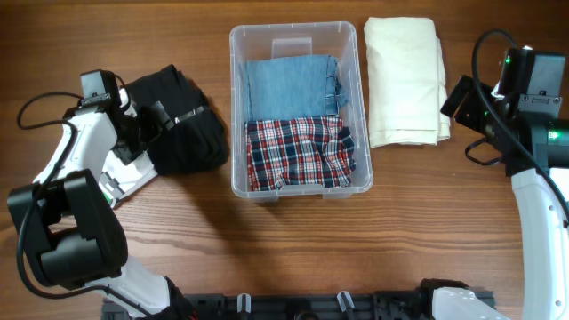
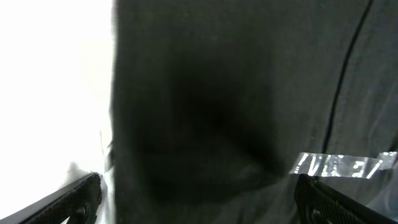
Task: Pack container
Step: 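Reach the left gripper to the black garment and grasp its edge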
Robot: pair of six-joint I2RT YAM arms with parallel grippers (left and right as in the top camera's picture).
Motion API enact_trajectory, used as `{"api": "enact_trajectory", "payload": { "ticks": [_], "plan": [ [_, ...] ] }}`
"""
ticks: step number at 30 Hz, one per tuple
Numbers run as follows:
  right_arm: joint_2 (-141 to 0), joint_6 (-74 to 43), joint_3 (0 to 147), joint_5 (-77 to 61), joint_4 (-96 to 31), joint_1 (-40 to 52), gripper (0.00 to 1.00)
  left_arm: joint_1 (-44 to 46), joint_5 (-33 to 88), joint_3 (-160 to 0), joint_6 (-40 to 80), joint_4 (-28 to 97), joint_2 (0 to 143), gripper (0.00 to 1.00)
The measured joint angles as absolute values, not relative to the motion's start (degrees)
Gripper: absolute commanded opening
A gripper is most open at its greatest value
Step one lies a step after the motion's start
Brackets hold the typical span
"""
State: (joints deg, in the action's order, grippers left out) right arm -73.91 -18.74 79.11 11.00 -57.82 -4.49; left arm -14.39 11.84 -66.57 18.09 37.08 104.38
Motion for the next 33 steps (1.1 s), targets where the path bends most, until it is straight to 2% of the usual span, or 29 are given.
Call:
{"api": "enact_trajectory", "payload": {
  "ticks": [14, 17, 23, 33],
  "plan": [
    [-73.9, -18.7, 79.1, 11.0, -57.8, -4.5, 1.00, -19.6, 11.9, -66.6, 18.0, 37.9, 104.4, 1.00],
    [-73.9, -18.7, 79.1, 11.0, -57.8, -4.5, 1.00, -19.9, 13.5, -66.6, 17.4, 37.8, 104.4, 0.95],
    [-73.9, -18.7, 79.1, 11.0, -57.8, -4.5, 1.00, -19.9, 20.0, -66.6, 14.3, 36.2, 104.3, 1.00],
    [-73.9, -18.8, 79.1, 11.0, -57.8, -4.5, 1.00, -19.9, 22.0, -66.5, 13.8, 33.7, 102.0, 1.00]
  ]
}}
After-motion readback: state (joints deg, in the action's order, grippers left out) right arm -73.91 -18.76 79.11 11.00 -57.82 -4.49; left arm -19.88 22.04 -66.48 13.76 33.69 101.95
